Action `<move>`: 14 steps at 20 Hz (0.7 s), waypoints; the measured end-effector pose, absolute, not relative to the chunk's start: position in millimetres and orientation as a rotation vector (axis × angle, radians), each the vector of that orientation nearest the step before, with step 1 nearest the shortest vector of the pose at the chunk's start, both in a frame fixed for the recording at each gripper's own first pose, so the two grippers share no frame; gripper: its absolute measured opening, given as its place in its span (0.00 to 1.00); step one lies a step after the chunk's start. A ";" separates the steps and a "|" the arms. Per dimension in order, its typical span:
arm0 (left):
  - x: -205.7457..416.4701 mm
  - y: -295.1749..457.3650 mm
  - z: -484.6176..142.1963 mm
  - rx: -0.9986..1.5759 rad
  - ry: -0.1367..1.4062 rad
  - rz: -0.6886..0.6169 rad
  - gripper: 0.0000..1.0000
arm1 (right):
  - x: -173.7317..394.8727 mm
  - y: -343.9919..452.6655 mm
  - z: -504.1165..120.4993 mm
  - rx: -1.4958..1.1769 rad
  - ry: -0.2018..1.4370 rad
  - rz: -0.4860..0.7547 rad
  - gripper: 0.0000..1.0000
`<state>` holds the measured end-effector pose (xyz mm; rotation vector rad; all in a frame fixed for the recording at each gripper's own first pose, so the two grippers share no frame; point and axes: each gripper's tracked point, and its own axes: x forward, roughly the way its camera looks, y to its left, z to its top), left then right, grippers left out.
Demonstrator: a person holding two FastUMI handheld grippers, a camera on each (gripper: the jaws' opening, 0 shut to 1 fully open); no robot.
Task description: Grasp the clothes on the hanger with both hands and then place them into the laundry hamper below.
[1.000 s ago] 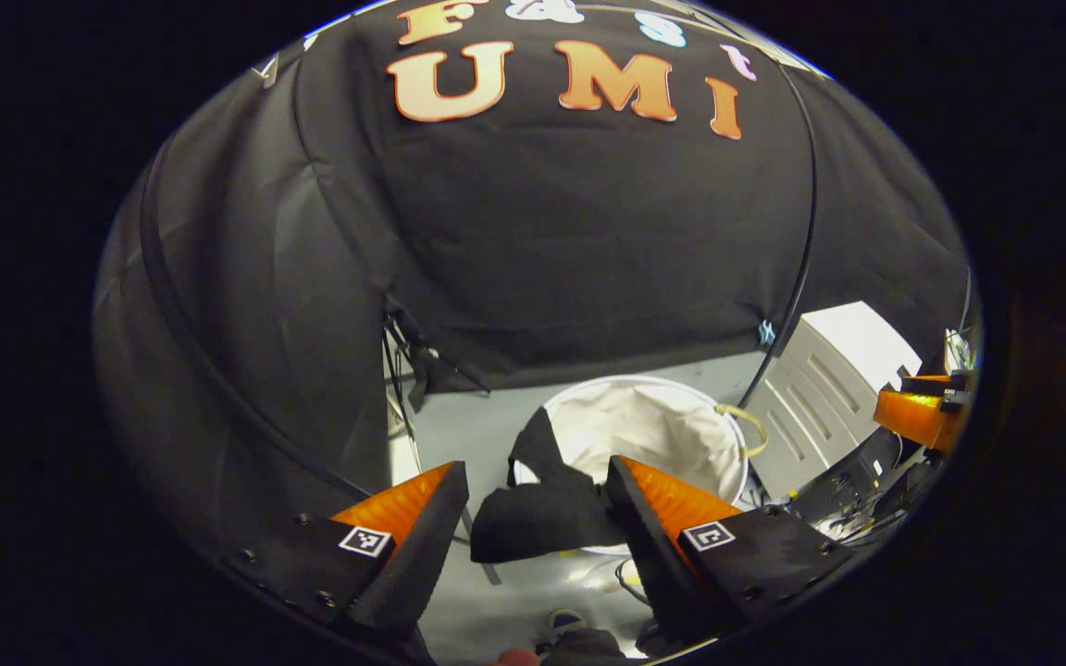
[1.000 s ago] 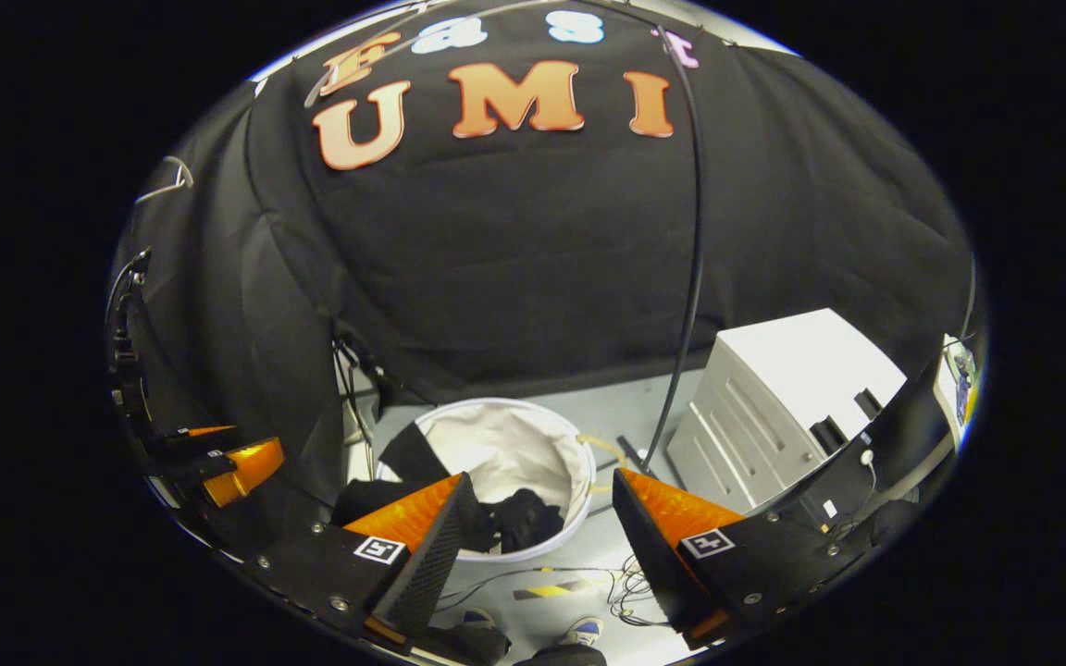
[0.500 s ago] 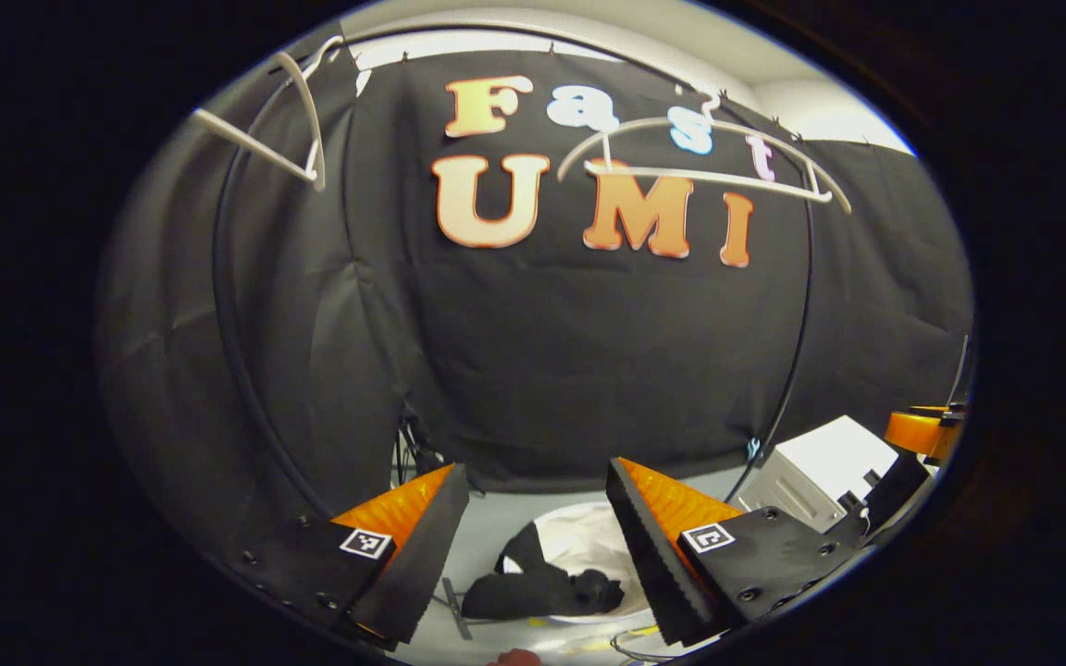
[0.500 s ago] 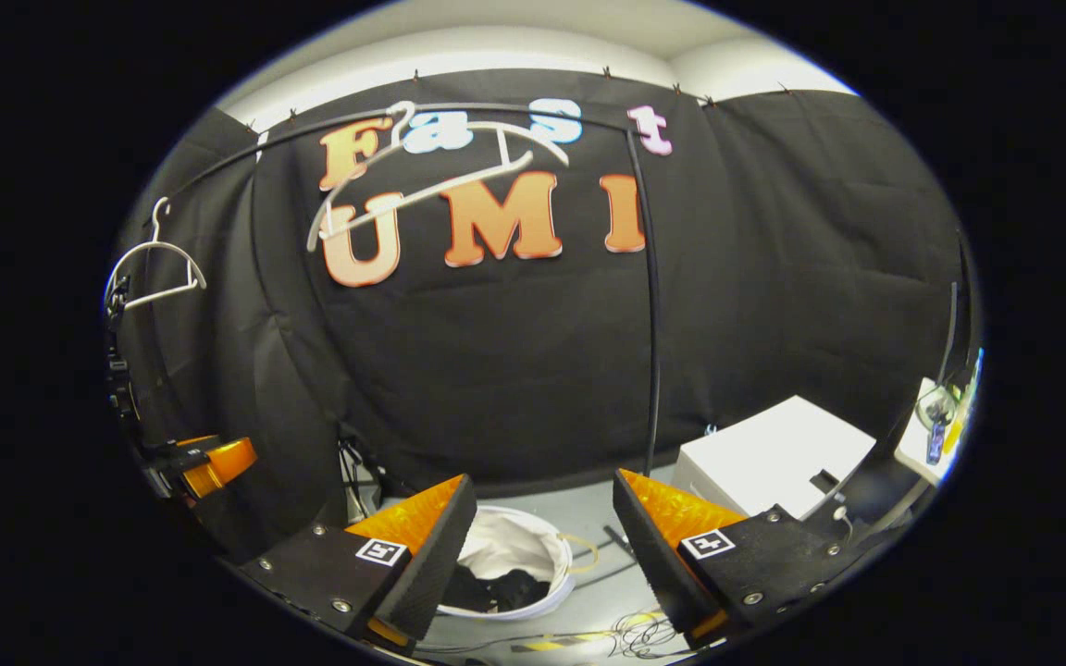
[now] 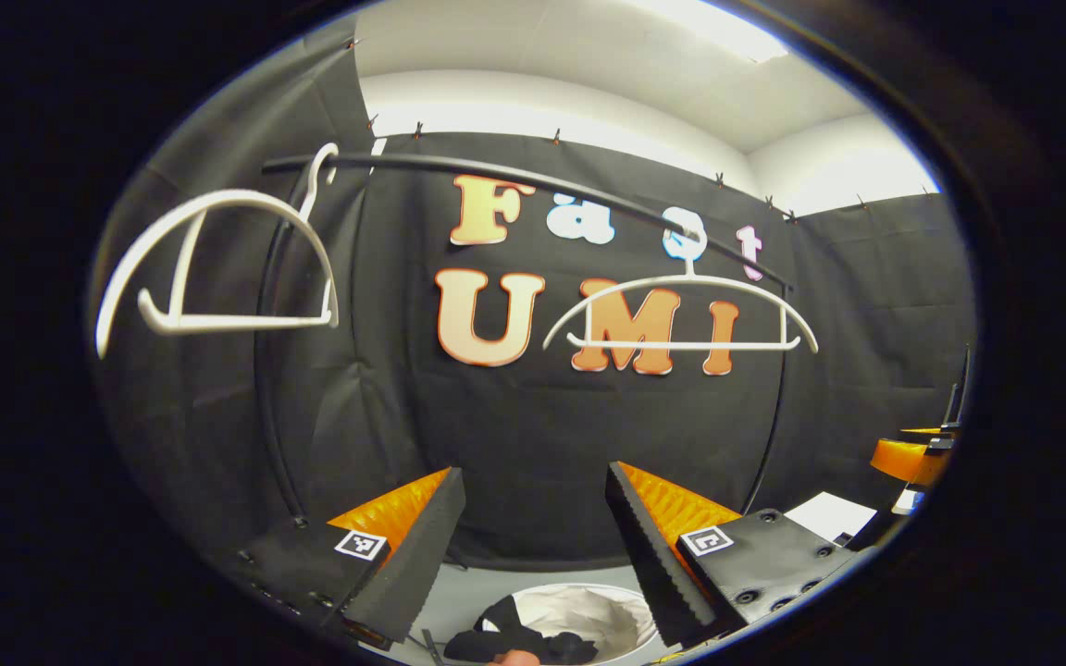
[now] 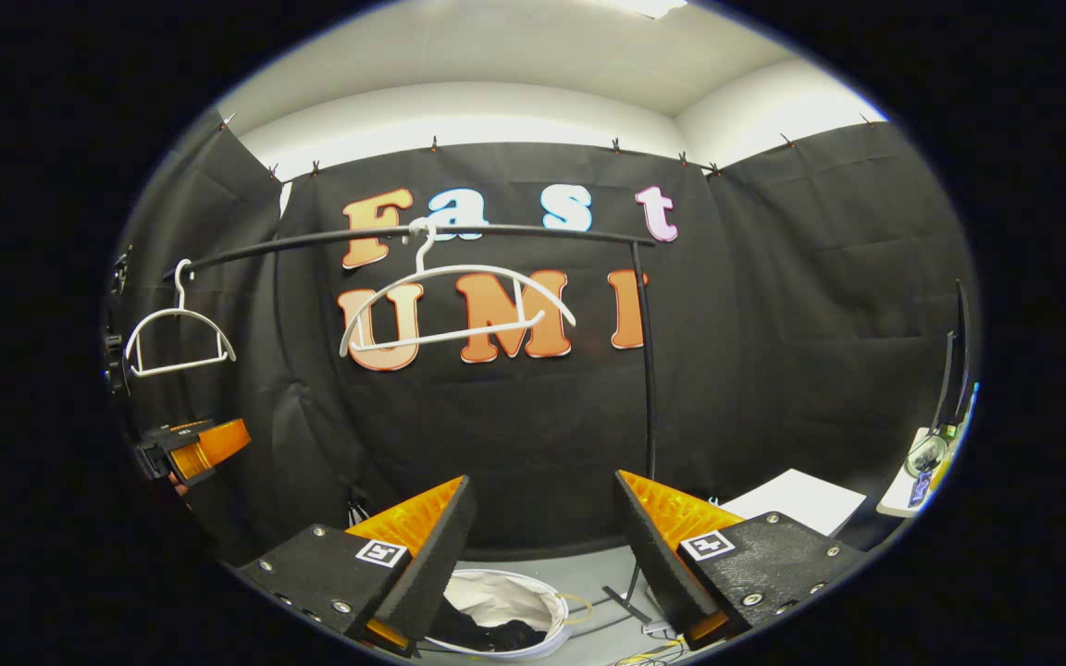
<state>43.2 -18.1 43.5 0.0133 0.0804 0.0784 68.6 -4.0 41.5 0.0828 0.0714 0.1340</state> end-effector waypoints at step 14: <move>48.2 -32.0 76.7 -0.015 -0.018 0.060 0.99 | 62.3 -39.0 103.6 0.092 -0.102 0.084 0.92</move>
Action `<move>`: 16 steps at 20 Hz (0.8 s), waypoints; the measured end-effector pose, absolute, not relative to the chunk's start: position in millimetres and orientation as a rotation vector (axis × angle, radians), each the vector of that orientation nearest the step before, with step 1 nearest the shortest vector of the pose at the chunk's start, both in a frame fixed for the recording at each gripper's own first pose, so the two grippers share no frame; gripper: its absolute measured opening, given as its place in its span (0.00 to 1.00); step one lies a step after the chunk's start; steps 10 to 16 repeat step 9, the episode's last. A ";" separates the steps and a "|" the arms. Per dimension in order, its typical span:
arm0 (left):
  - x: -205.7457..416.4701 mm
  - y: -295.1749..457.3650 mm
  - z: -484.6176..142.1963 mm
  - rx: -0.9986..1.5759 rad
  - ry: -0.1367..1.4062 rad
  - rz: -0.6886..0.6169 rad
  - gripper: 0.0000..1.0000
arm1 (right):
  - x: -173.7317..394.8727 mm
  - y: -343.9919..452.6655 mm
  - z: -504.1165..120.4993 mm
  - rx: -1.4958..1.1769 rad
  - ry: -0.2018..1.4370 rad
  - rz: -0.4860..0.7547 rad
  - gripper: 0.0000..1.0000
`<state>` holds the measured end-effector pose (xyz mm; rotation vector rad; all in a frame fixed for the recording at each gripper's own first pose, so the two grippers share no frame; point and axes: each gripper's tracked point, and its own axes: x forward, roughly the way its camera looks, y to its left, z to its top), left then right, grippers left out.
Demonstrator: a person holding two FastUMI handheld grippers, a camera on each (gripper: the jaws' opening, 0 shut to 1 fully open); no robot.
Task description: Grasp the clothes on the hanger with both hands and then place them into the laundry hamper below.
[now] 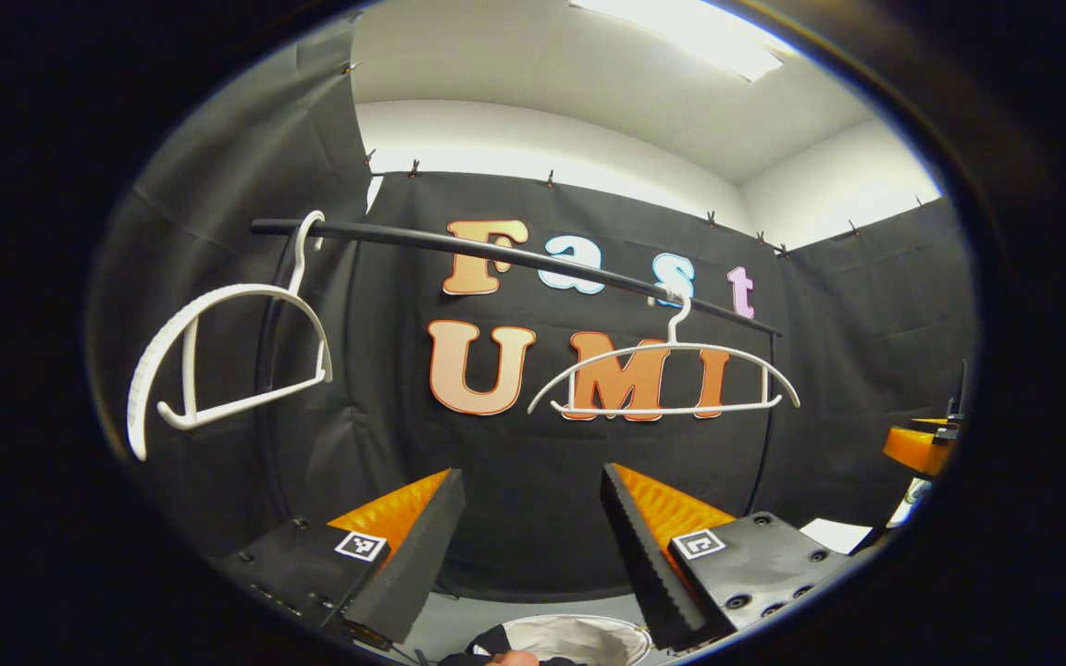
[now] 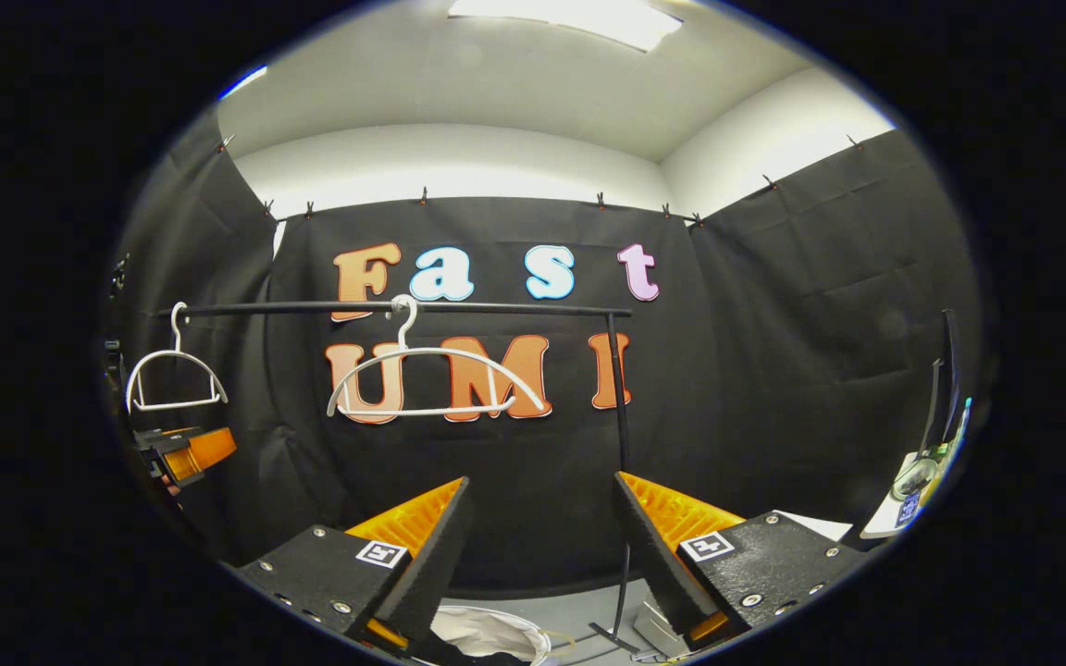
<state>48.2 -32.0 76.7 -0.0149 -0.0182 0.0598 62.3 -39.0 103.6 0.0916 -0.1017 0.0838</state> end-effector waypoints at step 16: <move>47.9 -39.7 79.0 -0.024 -0.026 0.052 0.96 | 65.3 -49.4 104.6 0.078 -0.114 0.063 0.92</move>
